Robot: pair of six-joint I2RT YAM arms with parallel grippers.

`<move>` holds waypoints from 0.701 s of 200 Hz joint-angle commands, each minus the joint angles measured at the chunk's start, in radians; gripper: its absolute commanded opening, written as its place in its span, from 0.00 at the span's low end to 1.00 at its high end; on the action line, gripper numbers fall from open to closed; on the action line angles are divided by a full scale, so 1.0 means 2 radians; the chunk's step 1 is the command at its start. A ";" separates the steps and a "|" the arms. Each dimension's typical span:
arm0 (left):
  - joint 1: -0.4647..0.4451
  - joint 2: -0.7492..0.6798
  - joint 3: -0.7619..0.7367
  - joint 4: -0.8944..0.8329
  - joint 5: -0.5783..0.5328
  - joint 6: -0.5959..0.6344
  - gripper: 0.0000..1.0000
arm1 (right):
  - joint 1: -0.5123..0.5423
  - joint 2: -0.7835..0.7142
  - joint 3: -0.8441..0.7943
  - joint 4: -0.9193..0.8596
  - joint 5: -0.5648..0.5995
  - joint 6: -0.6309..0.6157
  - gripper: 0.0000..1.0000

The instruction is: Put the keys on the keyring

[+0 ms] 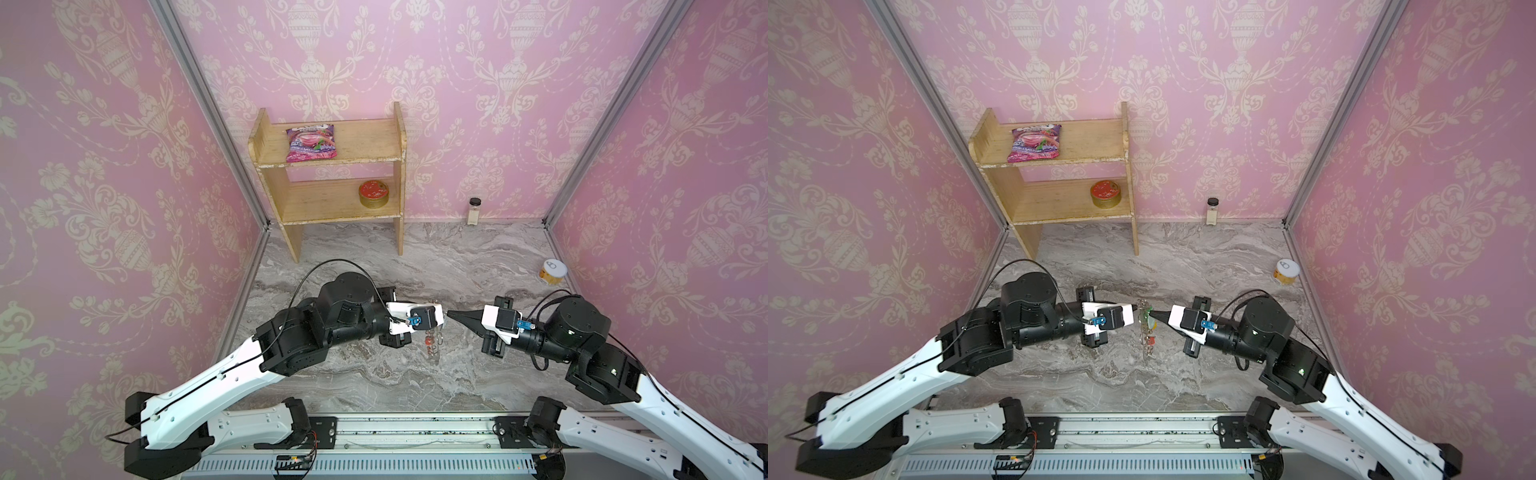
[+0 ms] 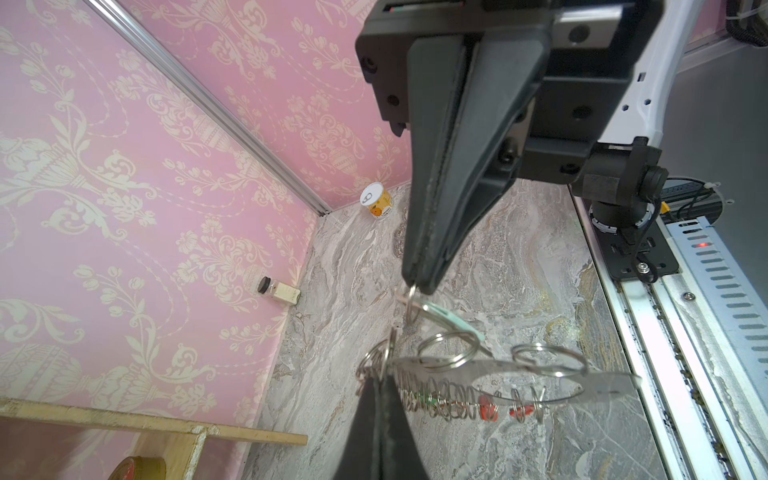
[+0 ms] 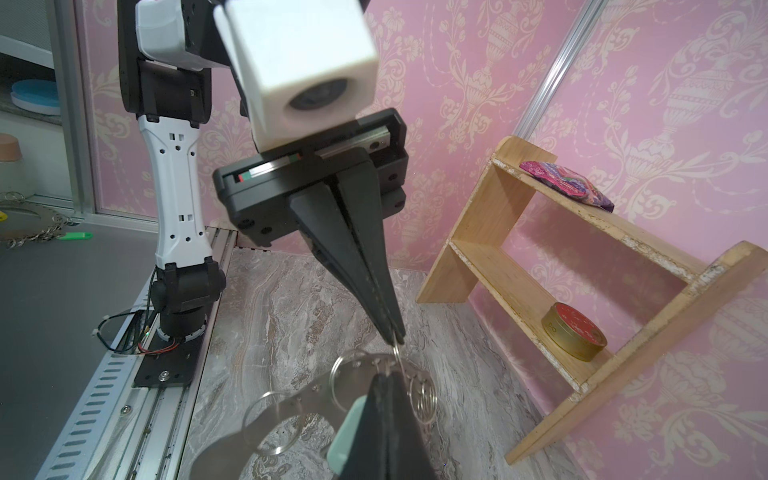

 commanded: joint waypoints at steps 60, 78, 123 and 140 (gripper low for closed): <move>-0.004 -0.007 0.007 0.012 -0.014 0.003 0.00 | 0.007 -0.005 0.015 0.009 0.009 -0.015 0.00; -0.004 -0.004 0.009 0.010 -0.012 0.003 0.00 | 0.007 -0.007 0.015 0.009 0.010 -0.015 0.00; -0.005 -0.002 0.013 0.005 -0.002 0.001 0.00 | 0.007 -0.007 0.013 0.013 0.015 -0.016 0.00; -0.006 -0.002 0.016 0.002 0.006 0.000 0.00 | 0.007 -0.006 0.012 0.016 0.018 -0.016 0.00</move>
